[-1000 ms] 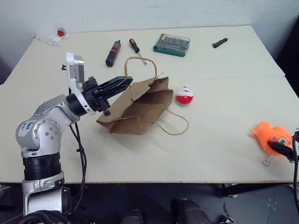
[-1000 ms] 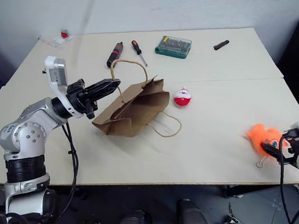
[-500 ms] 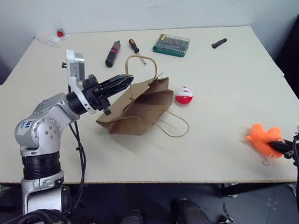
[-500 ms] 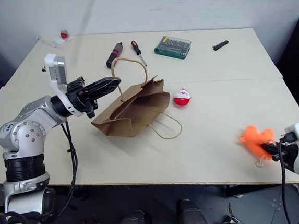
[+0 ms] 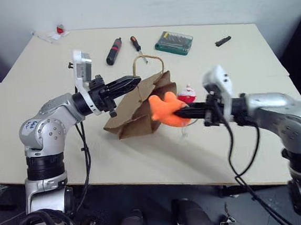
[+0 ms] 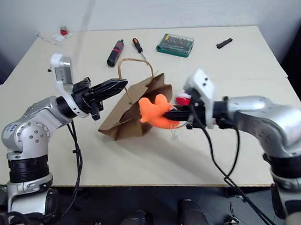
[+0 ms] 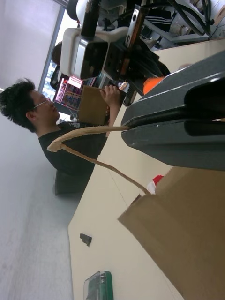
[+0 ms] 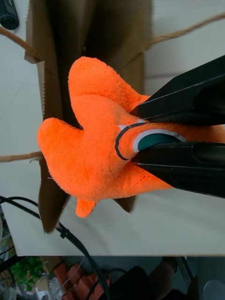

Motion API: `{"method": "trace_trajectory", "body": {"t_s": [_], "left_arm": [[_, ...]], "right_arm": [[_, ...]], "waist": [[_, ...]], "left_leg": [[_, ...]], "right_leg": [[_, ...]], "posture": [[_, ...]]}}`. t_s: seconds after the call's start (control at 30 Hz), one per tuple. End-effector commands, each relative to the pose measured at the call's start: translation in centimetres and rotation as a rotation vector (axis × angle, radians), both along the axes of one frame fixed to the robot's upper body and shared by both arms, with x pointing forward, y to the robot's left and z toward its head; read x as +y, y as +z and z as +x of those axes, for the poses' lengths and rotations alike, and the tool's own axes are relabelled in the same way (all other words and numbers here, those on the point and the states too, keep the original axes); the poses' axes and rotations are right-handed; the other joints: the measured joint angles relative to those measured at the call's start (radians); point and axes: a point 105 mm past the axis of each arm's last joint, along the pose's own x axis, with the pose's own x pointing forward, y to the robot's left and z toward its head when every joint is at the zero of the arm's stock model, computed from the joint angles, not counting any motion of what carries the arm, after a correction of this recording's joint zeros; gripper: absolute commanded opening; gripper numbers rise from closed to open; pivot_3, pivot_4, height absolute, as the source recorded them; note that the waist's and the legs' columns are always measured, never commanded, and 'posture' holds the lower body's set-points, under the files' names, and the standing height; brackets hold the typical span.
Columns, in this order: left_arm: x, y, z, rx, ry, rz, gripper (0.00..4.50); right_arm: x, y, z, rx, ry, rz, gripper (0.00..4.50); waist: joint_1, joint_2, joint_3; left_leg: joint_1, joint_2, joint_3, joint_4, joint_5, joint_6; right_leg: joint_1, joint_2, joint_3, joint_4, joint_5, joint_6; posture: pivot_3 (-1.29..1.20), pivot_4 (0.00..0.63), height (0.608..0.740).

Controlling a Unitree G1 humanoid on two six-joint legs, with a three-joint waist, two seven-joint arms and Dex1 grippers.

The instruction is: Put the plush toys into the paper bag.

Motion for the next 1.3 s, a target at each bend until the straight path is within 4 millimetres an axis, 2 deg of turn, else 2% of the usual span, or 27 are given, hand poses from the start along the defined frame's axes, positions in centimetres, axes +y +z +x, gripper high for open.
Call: {"method": "trace_trajectory", "body": {"t_s": [0.03,0.1,0.17,0.33,0.47,0.57,0.73,0.8,0.93,1.03,1.07,1.2,1.3], "left_arm": [[-0.2,0.8,-0.6,-0.055,-0.012,0.0,0.0],[-0.2,0.7,-0.7,-0.057,-0.008,0.003,0.0],[-0.1,0.6,-0.7,-0.059,-0.005,0.004,0.0],[-0.1,0.5,-0.8,-0.078,0.003,0.02,0.0],[-0.2,0.5,-0.8,-0.08,0.002,0.02,0.0],[-0.3,0.6,-0.8,-0.079,-0.013,0.02,0.0],[-1.0,-0.1,-1.2,-0.058,-0.072,0.039,0.0],[-1.5,-0.5,-1.5,-0.048,-0.107,0.05,0.0],[-2.4,-1.4,-1.5,-0.041,-0.146,0.066,0.0],[-2.9,-1.2,-1.8,-0.046,-0.178,0.058,0.0],[-2.9,-1.2,-1.9,-0.048,-0.184,0.056,0.0],[-2.4,-1.0,-2.4,-0.047,-0.19,0.056,0.0],[-1.9,-1.0,-2.4,-0.043,-0.177,0.058,0.0]], "right_arm": [[1.6,2.0,1.4,-0.028,0.019,0.064,0.04],[2.1,2.6,2.0,-0.01,0.024,0.094,0.04],[2.3,2.4,2.6,0.001,0.008,0.083,0.04],[2.8,0.5,3.9,0.026,-0.022,-0.004,0.04],[3.1,-2.4,3.9,-0.014,0.034,-0.206,0.04],[3.5,-3.6,3.7,-0.046,0.095,-0.294,0.04],[5.6,-2.4,4.2,-0.121,0.168,-0.294,0.04],[6.4,-1.9,3.8,-0.137,0.23,-0.279,0.04],[8.1,-0.7,1.3,-0.162,0.443,-0.188,0.04],[8.6,-0.9,1.6,-0.146,0.426,-0.12,0.04],[8.7,-1.3,2.1,-0.135,0.392,-0.102,0.04],[8.1,-5.1,4.6,-0.042,0.184,-0.106,0.04],[7.8,-7.7,5.0,0.046,0.087,-0.11,0.04]], "waist": [[-0.002,0.0,0.0],[-0.002,0.0,0.0],[-0.001,0.0,0.0],[-0.004,0.0,0.0],[-0.007,0.0,0.0],[-0.007,0.0,0.0],[-0.012,0.0,0.0],[-0.013,0.0,0.0],[-0.014,0.0,0.0],[-0.014,0.0,0.0],[-0.015,0.0,0.0],[-0.025,0.0,0.0],[-0.028,0.0,0.0]], "left_leg": [[0.0,0.0,0.0,0.0,0.0,0.0],[-0.001,0.0,0.001,0.0,0.0,0.0],[-0.001,0.0,0.001,0.001,0.0,0.0],[0.0,0.0,0.001,0.001,0.0,0.0],[0.0,0.0,0.001,0.001,0.0,0.0],[0.0,0.0,0.001,0.001,0.0,0.0],[0.0,0.0,0.001,0.001,0.0,0.0],[0.0,0.0,0.001,0.001,0.001,0.0],[0.0,0.0,0.001,0.001,0.001,0.0],[0.0,0.0,0.001,0.001,0.001,0.0],[0.0,0.0,0.001,0.001,0.001,0.0],[0.0,0.0,0.001,0.001,0.001,-0.001],[0.0,0.0,0.001,0.001,0.001,-0.001]], "right_leg": [[0.0,0.0,0.0,0.0,0.0,0.0],[0.0,0.0,0.0,0.0,0.0,0.0],[0.0,0.0,0.0,0.001,0.0,0.0],[0.0,0.0,0.0,0.001,0.0,0.0],[0.0,0.0,0.0,0.001,0.0,0.0],[0.0,0.0,0.0,0.001,0.0,0.0],[-0.001,0.0,0.0,0.002,0.0,0.0],[-0.001,0.0,0.0,0.002,0.0,0.0],[-0.001,0.0,0.0,0.002,0.0,0.0],[-0.001,0.0,0.0,0.002,0.0,0.0],[0.0,0.0,0.0,0.002,0.0,0.0],[0.0,0.0,0.0,0.003,0.0,0.0],[-0.001,0.0,0.0,0.003,0.0,0.0]], "posture": [[0.0,0.15,0.74],[0.0,0.15,0.74],[0.0,0.15,0.74],[0.0,0.15,0.74],[0.0,0.15,0.74],[0.0,0.15,0.74],[0.0,0.15,0.74],[0.0,0.15,0.74],[0.0,0.15,0.74],[0.0,0.15,0.74],[0.0,0.15,0.74],[0.0,0.15,0.74],[0.0,0.15,0.74]]}}
